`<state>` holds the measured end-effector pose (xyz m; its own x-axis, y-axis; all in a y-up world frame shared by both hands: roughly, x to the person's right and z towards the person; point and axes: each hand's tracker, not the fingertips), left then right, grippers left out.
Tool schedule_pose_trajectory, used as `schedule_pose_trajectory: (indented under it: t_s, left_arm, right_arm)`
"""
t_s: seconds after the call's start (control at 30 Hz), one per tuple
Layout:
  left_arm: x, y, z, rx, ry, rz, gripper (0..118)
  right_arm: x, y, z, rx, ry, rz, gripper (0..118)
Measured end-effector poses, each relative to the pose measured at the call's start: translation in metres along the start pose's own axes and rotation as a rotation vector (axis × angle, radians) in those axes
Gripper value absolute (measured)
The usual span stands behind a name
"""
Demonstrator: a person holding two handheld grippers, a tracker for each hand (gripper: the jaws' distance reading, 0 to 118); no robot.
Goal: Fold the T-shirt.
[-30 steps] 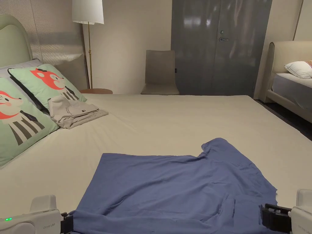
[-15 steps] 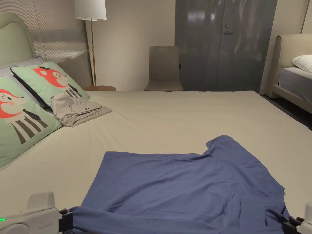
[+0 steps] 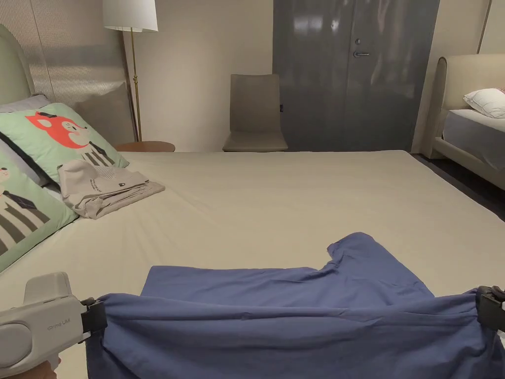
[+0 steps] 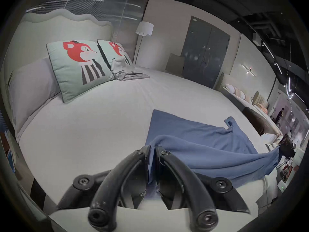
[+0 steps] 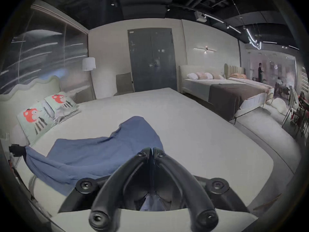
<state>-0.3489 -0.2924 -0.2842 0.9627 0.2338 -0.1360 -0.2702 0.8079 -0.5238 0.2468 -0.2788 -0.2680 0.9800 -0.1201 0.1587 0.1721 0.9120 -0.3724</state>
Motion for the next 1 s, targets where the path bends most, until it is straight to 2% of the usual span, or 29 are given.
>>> schedule_pose_trajectory:
  t_s: [0.33,0.67,0.7,0.73,0.77,0.8,0.83,0.87,1.0]
  left_arm:
    - [0.012,0.013,-0.107,-0.121,0.061,-0.02,4]
    - [0.0,-0.005,-0.139,-0.231,0.102,0.007,6]
    - [0.002,-0.005,-0.137,-0.226,0.131,0.007,22]
    - [0.002,-0.003,-0.134,-0.207,0.161,-0.002,43]
    - [0.002,-0.002,-0.13,-0.184,0.153,-0.003,67]
    - [0.002,0.002,-0.123,-0.148,0.132,-0.002,93]
    - [0.004,0.005,-0.114,-0.109,0.109,-0.003,105]
    - [0.007,0.01,-0.102,-0.067,0.096,-0.013,108]
    - [0.022,0.022,-0.063,0.061,0.076,-0.085,108]
  right_arm:
    - [-0.015,-0.012,-0.107,-0.151,-0.083,0.044,4]
    - [-0.015,-0.036,-0.151,-0.277,-0.143,0.072,4]
    - [-0.015,-0.036,-0.151,-0.277,-0.156,0.072,8]
    - [-0.016,-0.036,-0.148,-0.269,-0.166,0.085,21]
    - [-0.017,-0.034,-0.144,-0.245,-0.183,0.113,43]
    - [-0.017,-0.031,-0.139,-0.218,-0.191,0.135,75]
    - [-0.02,-0.026,-0.131,-0.183,-0.186,0.151,92]
    - [-0.022,-0.021,-0.12,-0.132,-0.178,0.162,100]
    - [-0.031,-0.001,-0.084,0.005,-0.166,0.182,100]
